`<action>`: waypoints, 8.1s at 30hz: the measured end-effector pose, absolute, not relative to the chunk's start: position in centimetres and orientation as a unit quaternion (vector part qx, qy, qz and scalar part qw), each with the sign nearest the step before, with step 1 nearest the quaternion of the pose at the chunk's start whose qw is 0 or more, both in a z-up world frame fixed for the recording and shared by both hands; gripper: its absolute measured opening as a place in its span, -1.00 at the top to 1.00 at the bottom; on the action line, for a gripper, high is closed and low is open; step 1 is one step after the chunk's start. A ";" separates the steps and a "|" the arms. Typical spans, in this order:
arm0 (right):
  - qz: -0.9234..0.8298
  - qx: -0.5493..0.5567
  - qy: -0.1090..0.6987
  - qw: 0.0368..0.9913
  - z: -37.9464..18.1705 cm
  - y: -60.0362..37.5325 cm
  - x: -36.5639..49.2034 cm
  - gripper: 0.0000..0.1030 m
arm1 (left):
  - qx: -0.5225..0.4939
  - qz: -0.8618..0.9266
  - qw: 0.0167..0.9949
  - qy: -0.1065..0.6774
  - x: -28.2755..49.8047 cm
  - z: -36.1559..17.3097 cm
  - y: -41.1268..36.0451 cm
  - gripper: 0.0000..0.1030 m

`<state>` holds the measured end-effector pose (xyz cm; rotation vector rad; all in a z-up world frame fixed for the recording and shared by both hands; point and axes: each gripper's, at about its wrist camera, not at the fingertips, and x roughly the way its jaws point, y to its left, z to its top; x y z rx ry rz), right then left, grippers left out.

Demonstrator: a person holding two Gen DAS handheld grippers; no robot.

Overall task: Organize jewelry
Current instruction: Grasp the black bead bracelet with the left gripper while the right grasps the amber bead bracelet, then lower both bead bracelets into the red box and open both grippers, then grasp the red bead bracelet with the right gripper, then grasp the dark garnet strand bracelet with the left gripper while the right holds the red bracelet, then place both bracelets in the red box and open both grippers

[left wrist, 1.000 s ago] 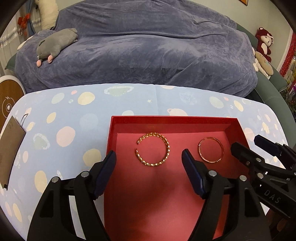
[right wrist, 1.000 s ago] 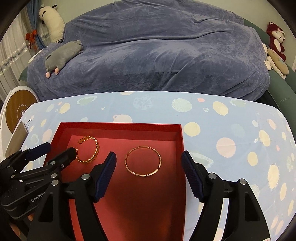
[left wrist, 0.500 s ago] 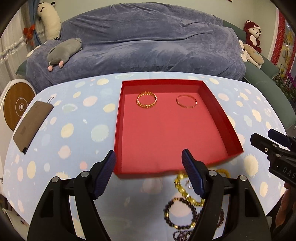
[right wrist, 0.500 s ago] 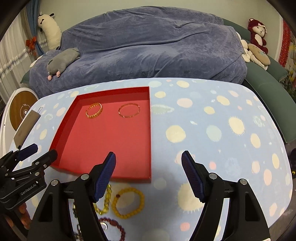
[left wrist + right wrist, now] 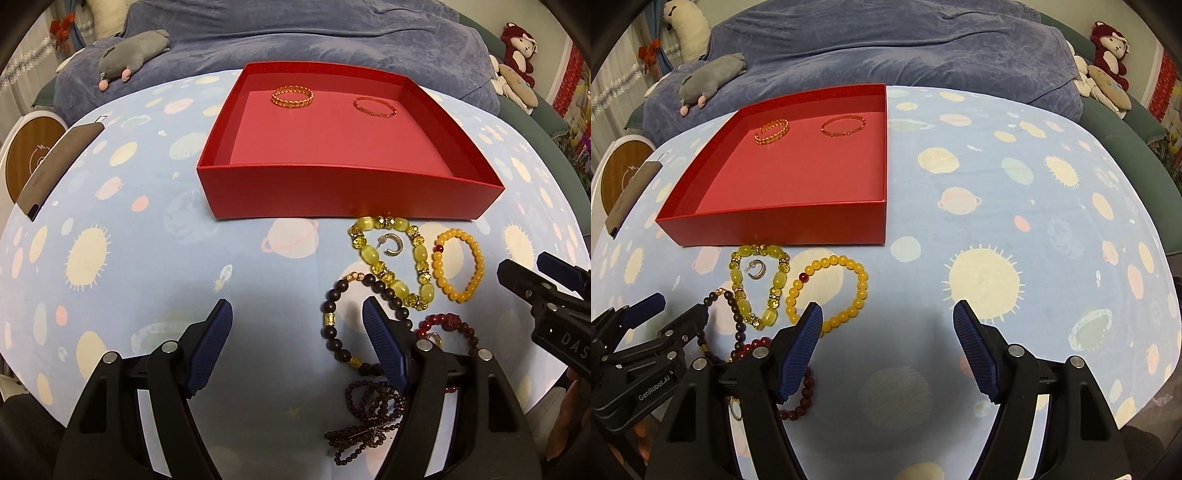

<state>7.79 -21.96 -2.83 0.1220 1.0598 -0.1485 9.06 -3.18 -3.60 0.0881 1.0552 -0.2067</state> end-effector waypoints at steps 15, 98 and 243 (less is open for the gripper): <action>-0.049 0.053 0.516 0.854 -5.0 -20.5 9.9 0.22 | 0.051 -0.125 0.854 0.503 9.4 -4.1 -3.9 0.32; -0.024 0.067 0.451 0.890 3.8 -22.6 13.9 0.19 | 0.028 -0.133 0.897 0.421 16.6 4.4 -4.5 -0.02; 0.062 0.122 0.492 0.860 1.9 -19.2 19.7 0.85 | -0.013 -0.169 0.855 0.490 20.7 2.2 -4.2 0.93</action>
